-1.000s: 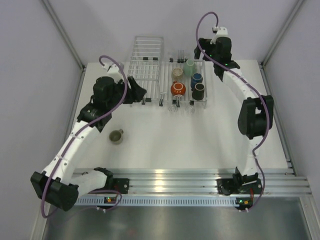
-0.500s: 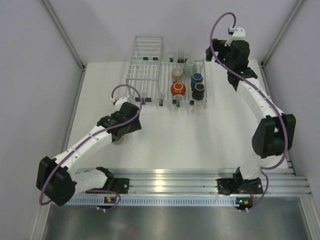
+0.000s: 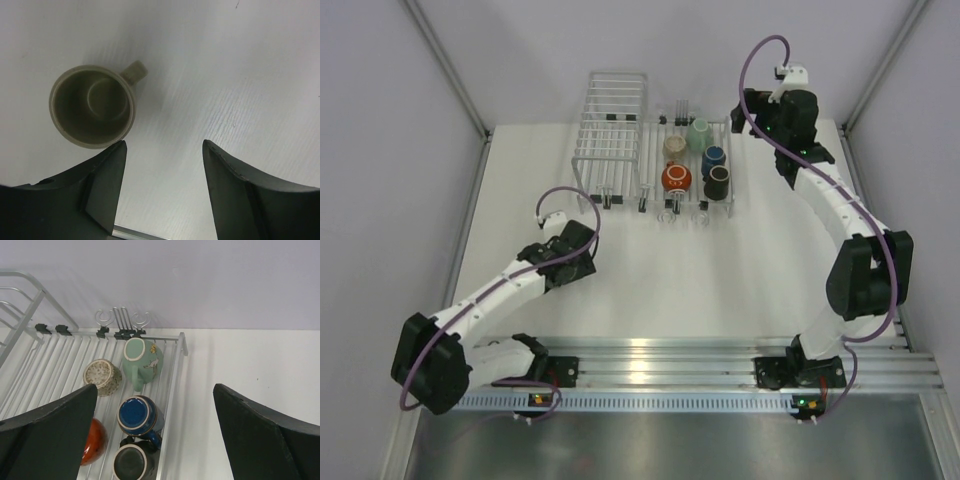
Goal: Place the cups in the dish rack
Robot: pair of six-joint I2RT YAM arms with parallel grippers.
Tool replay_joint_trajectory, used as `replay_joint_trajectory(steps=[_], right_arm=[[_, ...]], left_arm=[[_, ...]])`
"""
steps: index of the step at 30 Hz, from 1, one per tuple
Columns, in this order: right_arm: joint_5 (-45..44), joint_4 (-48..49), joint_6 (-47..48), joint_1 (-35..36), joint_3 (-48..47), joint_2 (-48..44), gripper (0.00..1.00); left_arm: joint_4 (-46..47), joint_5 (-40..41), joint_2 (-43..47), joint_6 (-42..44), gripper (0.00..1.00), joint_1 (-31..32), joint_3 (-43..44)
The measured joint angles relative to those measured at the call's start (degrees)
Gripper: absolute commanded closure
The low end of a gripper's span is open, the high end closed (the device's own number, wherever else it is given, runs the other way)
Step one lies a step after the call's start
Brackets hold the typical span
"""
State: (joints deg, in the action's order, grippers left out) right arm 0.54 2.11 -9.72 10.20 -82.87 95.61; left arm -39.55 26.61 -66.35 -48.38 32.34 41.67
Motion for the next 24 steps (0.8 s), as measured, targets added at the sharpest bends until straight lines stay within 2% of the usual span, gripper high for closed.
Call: replay_joint_trajectory(steps=[4,18,22,24], right_arm=[[0.8,0.0,-0.5,0.0,0.0,0.0,0.01],[2.0,0.4,-1.0,0.0,1.5,0.0,0.01],[2.2,0.5,-1.0,0.0,1.5,0.0,0.00],[2.3,0.4,-1.0,0.0,1.5,0.0,0.01]], left_arm=[[-0.1,2.1,2.6,0.0,0.32,0.0,0.0],[1.3,5.5,-0.7,1.0,0.33,-2.0,-1.0],[2.8,5.6,-0.8,2.6,0.37,-4.1,-1.8],[3.6,5.5,-1.2,3.4,0.47,-5.0,-1.9]])
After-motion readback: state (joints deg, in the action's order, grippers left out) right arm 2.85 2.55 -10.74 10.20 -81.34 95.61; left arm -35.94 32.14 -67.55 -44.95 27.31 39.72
